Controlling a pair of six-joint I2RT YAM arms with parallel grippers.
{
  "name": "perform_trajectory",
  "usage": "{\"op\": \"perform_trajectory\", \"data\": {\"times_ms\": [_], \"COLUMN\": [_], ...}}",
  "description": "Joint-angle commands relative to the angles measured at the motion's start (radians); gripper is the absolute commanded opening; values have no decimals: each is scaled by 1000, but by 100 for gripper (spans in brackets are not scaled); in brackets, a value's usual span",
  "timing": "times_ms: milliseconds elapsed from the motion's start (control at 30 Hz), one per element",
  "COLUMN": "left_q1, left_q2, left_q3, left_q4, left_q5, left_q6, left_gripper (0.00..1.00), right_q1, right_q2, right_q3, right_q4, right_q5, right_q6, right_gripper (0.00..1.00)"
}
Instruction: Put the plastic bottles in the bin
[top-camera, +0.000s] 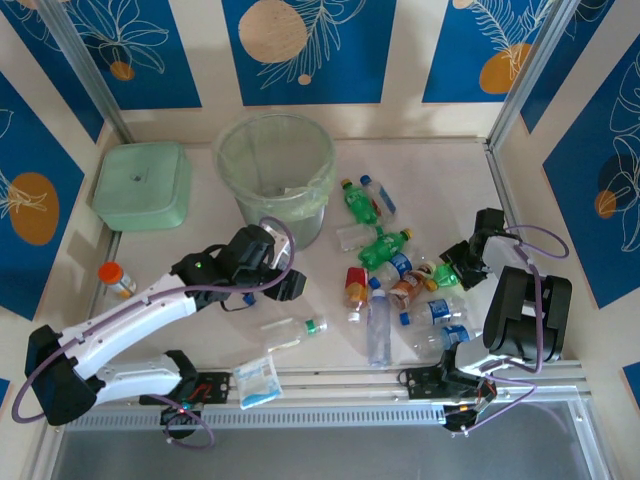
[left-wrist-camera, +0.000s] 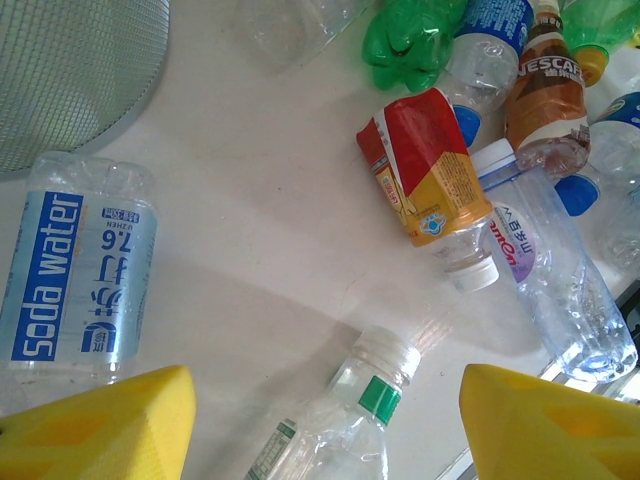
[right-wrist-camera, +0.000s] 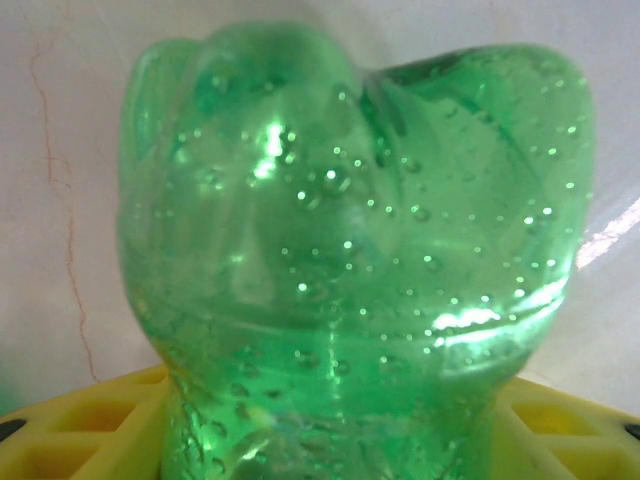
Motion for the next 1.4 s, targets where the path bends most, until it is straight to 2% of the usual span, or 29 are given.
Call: {"op": "perform_trajectory", "data": {"times_ms": [0,200,400,667,867,1000,1233,1367], "left_q1": [-7,-7,-8,-7,-7,-7,-7,-7], "left_q2": [-25,-26,-24,-24,-37,-49,-46,-48], "left_q3": [-12,-14,-19,-23,-32,-50,-60,-66], "left_q4": [8,5,3,3,-1,-1,-4,-7], "left_q5": [-19,-26,-35,-39,-45,-53,-69,-80], "left_q6": [-15,-19,-18,-17,-23,-35,-55,-64], "left_gripper": [70,70,70,70,70,70,69,69], "right_q1": [8,20,33,115,264,401,652,760], "right_q2": [2,-83,-200,-343,-383,-387,-292,-212], "right_q3": [-9,-24,24,129,295,434,674,776], "right_q4": [-26,-24,-93,-202,-279,-278,-169,-84], "right_q5": [19,37,57,91,151,189,231,249], "right_q6": [-14,-19,-26,-15,-2,0,-92,-149], "right_gripper": [57,56,54,53,53,53,52,52]}}
